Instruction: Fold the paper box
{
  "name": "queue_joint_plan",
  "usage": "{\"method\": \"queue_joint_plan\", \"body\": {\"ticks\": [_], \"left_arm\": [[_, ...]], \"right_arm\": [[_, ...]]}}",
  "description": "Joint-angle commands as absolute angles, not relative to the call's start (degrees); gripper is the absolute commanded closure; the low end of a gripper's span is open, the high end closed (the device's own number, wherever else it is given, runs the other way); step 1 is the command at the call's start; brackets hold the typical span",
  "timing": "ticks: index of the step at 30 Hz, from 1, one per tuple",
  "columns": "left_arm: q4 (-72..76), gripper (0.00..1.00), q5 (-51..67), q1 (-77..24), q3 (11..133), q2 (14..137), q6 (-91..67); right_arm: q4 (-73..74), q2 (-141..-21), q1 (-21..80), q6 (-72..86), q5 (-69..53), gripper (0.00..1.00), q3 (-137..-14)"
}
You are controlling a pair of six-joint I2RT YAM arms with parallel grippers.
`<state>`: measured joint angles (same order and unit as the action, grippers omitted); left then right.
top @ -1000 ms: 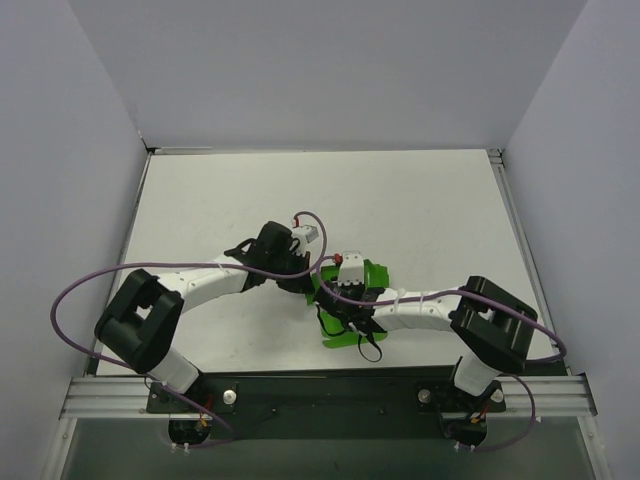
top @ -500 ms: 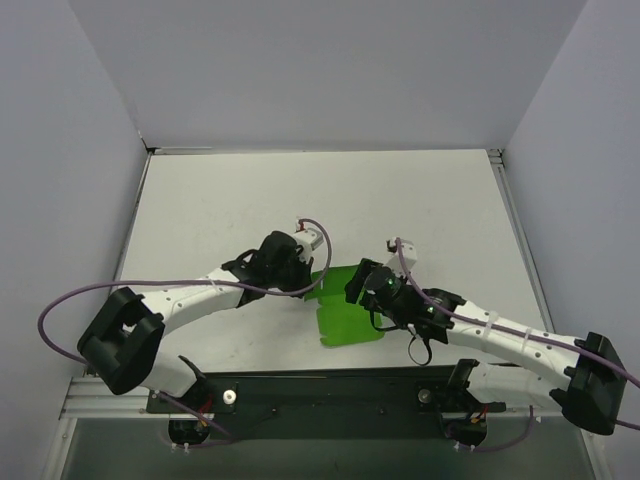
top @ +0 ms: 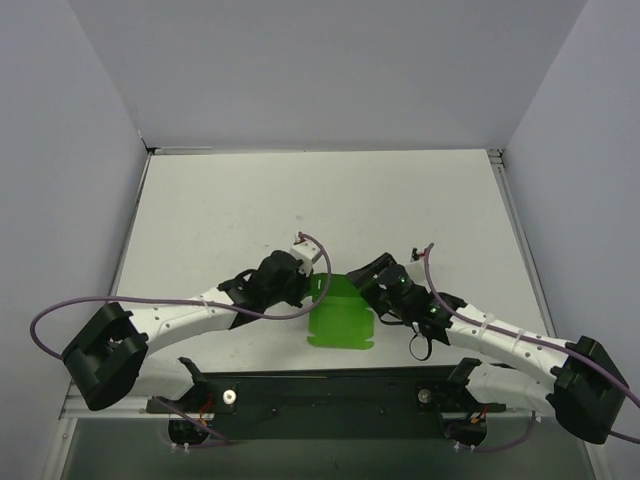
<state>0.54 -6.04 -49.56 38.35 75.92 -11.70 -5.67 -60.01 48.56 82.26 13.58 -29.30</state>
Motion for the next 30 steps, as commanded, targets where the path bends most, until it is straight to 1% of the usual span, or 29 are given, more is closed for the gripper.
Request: {"method": "queue_joint_plan", "body": {"ticks": [1,4,5,6,8,11,13,18,24,30], "left_arm": [[5.80,1.00,-9.14,-50.54,37.27,73.74,-10.55],[6.15,1.00,-9.58,-50.89,36.91,73.74,-10.46],[6.24,1.00,-9.58,-50.98,36.83,73.74,-10.46],[6.24,1.00,-9.67,-51.06,36.74,73.83,-10.55],[6.33,1.00,-9.76,-51.15,36.74,73.92,-10.55],[6.77,1.00,-9.93,-51.24,36.47,74.00,-10.72],[5.37,1.00,-10.89,-51.15,37.26,74.79,-11.25],[4.91,1.00,-11.95,-51.33,37.71,76.03,-11.95],[6.50,1.00,-12.65,-52.03,36.74,74.97,-12.22],[8.00,1.00,-13.01,-52.65,35.16,73.65,-12.04]], "right_arm": [[-11.60,-61.87,47.99,88.15,12.48,0.42,-28.39],[-12.22,-63.54,47.55,88.15,13.18,0.44,-28.48],[-12.56,-63.89,47.46,88.15,13.27,0.49,-28.48],[-12.92,-64.16,47.29,87.98,13.27,0.52,-28.39],[-13.36,-64.77,47.11,87.45,13.45,0.56,-28.30],[-15.19,-65.04,46.59,87.54,12.49,0.58,-27.51],[-15.99,-64.08,46.58,85.96,12.04,0.57,-27.60],[-16.61,-61.44,46.49,86.57,12.92,0.52,-26.81],[-18.37,-63.62,45.36,87.80,11.61,0.51,-27.07],[-20.65,-67.40,44.04,87.89,10.81,0.53,-27.60]]}}
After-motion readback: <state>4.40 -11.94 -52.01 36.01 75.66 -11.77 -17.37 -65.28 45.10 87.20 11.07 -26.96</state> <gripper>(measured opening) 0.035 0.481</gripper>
